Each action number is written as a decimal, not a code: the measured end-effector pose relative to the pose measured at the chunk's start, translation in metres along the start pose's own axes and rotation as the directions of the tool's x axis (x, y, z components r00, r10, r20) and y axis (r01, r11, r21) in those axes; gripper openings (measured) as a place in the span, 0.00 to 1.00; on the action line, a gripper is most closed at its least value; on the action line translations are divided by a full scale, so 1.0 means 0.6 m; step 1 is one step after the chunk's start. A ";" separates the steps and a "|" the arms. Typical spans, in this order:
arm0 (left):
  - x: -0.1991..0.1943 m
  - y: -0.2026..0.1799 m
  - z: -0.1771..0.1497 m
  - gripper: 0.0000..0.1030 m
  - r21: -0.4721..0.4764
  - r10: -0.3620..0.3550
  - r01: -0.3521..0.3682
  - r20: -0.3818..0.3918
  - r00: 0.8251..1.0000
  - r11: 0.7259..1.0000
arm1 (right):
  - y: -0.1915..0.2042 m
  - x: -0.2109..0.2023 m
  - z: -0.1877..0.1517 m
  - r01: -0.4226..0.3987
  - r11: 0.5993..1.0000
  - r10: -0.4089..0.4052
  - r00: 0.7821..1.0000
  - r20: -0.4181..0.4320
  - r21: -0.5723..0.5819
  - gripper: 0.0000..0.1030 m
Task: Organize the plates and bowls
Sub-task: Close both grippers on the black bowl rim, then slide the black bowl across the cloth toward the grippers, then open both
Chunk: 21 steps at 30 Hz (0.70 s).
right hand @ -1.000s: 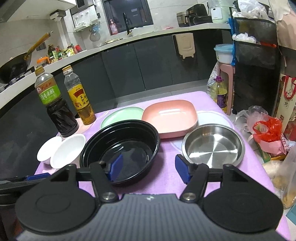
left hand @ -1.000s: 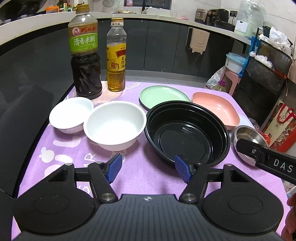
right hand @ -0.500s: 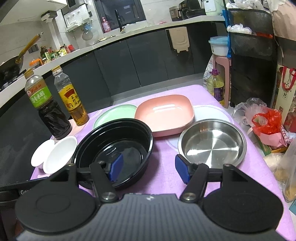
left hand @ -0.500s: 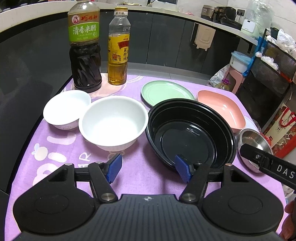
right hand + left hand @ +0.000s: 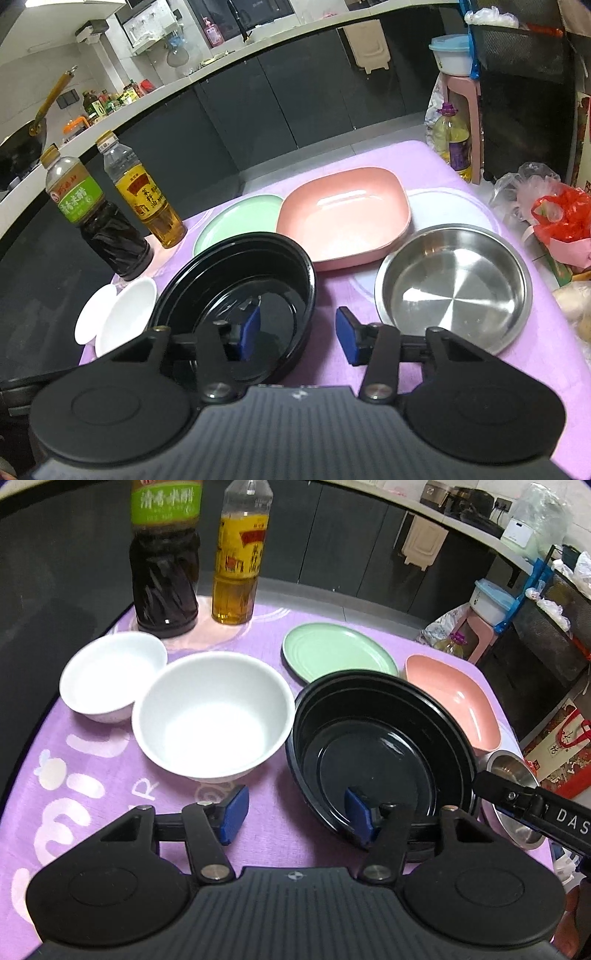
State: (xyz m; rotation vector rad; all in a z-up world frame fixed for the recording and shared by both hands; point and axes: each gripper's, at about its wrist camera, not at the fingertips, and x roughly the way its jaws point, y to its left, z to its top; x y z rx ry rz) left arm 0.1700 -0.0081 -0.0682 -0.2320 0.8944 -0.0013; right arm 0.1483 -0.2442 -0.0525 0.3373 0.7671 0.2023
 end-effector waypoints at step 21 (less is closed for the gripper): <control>-0.075 0.003 -0.075 0.16 0.093 -0.049 0.047 0.013 0.999 0.995 | 0.004 -0.077 -0.063 -0.024 0.999 0.023 0.999 -0.027 -0.023 0.12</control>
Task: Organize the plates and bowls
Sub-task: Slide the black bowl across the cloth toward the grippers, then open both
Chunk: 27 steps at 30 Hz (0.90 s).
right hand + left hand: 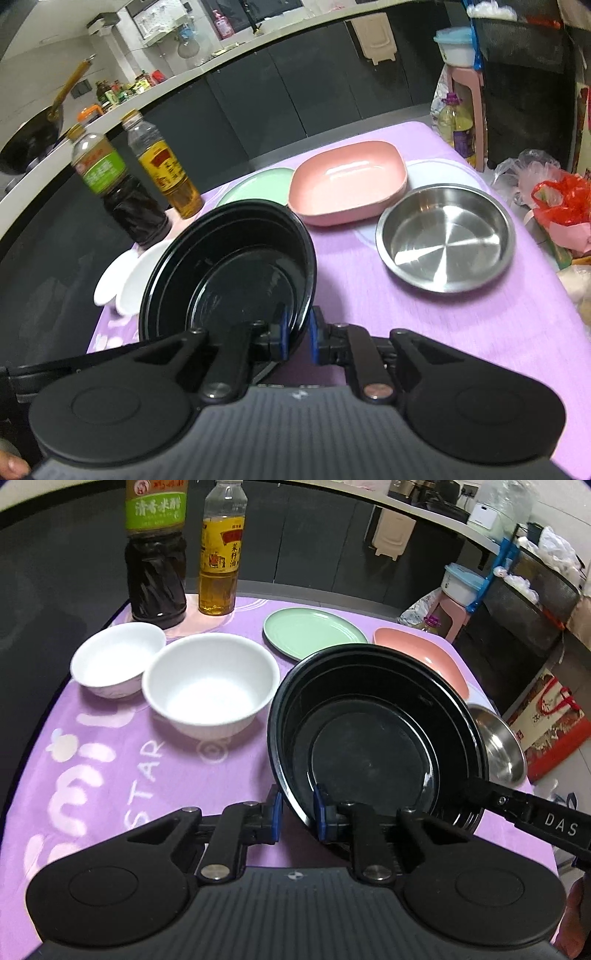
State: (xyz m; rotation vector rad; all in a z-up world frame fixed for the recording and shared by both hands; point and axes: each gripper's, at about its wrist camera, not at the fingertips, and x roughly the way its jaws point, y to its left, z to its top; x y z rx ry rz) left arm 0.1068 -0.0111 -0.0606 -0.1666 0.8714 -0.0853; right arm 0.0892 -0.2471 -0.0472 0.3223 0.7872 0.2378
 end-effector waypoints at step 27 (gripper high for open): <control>-0.124 0.026 -0.115 0.17 0.030 0.034 -0.035 0.008 0.999 0.999 | 0.055 -0.088 -0.097 -0.016 0.998 0.015 1.000 -0.021 -0.054 0.14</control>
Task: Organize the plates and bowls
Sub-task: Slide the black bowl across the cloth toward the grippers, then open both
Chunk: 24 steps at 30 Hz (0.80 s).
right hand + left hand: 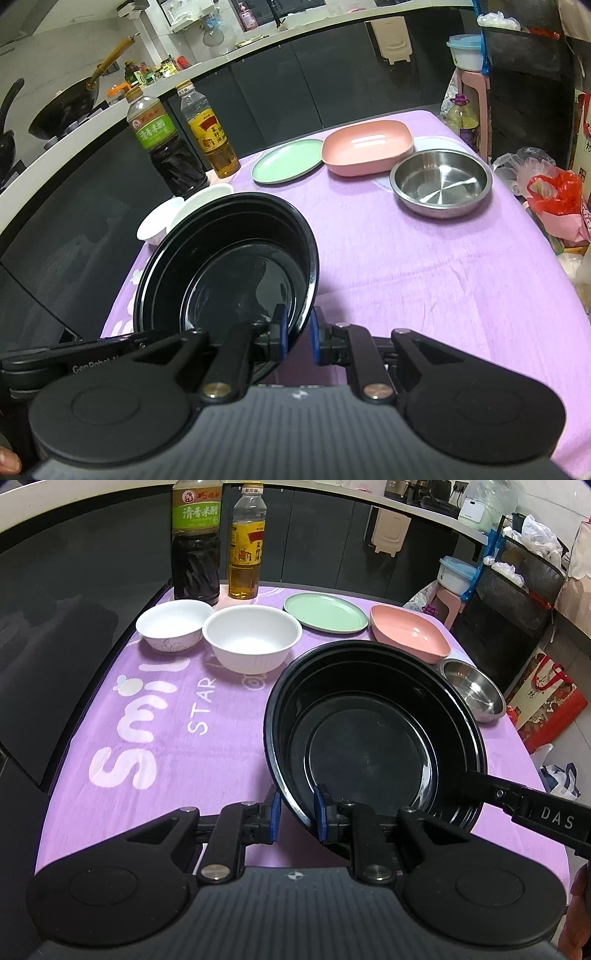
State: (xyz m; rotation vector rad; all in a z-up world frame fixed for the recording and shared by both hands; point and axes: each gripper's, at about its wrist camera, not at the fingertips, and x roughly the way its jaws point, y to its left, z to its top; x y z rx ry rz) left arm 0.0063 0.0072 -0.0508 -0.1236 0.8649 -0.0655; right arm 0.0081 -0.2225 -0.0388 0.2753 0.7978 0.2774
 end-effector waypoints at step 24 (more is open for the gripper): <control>0.011 0.021 -0.008 0.31 -0.020 -0.012 0.011 -0.048 0.999 1.000 | -0.013 0.020 -0.017 -0.003 0.997 0.009 0.997 -0.076 0.071 0.16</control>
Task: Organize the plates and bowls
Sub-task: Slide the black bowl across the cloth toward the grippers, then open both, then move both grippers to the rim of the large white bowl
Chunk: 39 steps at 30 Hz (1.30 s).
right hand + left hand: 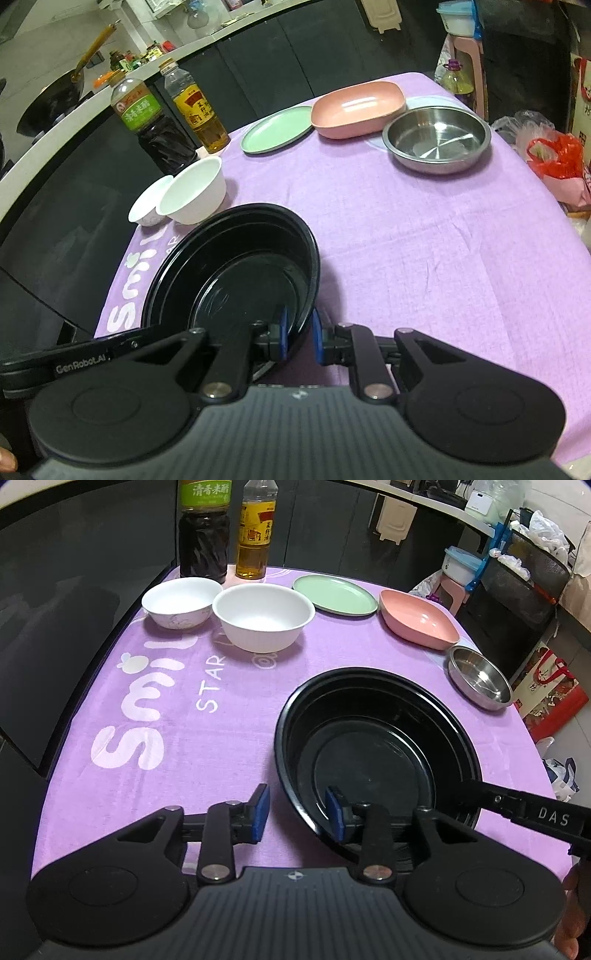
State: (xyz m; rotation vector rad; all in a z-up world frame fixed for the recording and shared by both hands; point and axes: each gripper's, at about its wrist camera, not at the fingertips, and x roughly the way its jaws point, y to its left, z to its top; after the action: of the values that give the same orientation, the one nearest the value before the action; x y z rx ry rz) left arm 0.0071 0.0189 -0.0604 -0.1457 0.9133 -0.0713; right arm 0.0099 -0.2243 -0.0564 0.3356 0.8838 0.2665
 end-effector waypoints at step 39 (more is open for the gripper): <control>0.108 0.121 0.191 0.38 -0.284 0.150 -0.122 0.080 0.985 0.951 | 0.088 0.124 0.207 -0.101 0.980 0.093 0.994 -0.053 -0.172 0.34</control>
State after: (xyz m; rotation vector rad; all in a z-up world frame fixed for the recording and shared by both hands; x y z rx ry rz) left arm 0.1373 0.0937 -0.0536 -0.3444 0.8271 0.1927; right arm 0.1485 -0.1710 -0.0154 0.2109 0.8823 0.4406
